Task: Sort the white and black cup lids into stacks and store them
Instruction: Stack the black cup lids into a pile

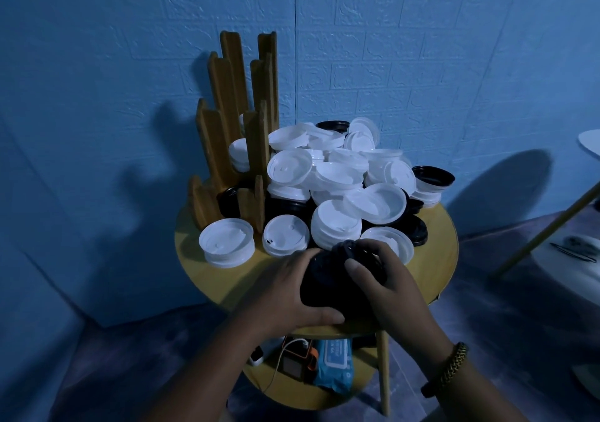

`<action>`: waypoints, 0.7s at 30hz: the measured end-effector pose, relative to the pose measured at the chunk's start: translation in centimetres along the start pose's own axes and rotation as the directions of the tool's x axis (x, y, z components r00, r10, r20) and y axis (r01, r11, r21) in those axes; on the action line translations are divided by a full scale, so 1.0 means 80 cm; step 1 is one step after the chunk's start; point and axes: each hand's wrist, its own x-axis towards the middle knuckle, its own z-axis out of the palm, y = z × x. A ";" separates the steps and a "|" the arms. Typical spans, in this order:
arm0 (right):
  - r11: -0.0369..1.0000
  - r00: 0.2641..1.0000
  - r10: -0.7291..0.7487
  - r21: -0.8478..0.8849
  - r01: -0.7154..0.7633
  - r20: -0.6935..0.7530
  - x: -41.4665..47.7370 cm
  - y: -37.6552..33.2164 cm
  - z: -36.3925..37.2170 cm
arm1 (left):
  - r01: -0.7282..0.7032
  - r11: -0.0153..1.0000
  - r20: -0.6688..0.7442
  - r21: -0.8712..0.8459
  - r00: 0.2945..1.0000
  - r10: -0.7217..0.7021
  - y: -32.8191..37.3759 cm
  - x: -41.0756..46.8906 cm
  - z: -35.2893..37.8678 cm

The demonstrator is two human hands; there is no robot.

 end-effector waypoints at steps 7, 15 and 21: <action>0.974 0.988 -0.137 -0.169 0.148 0.078 -0.006 -0.001 0.001 | 0.031 0.995 0.027 -0.098 0.999 -0.029 0.000 -0.003 -0.004; 0.841 0.908 -0.233 -0.398 0.367 0.347 0.013 -0.007 0.009 | 0.015 0.996 0.035 -0.089 0.999 -0.012 -0.002 -0.001 -0.005; 0.839 0.907 -0.229 -0.400 0.368 0.353 0.021 -0.011 0.002 | 0.024 0.995 0.030 -0.100 0.999 -0.021 -0.006 0.001 -0.003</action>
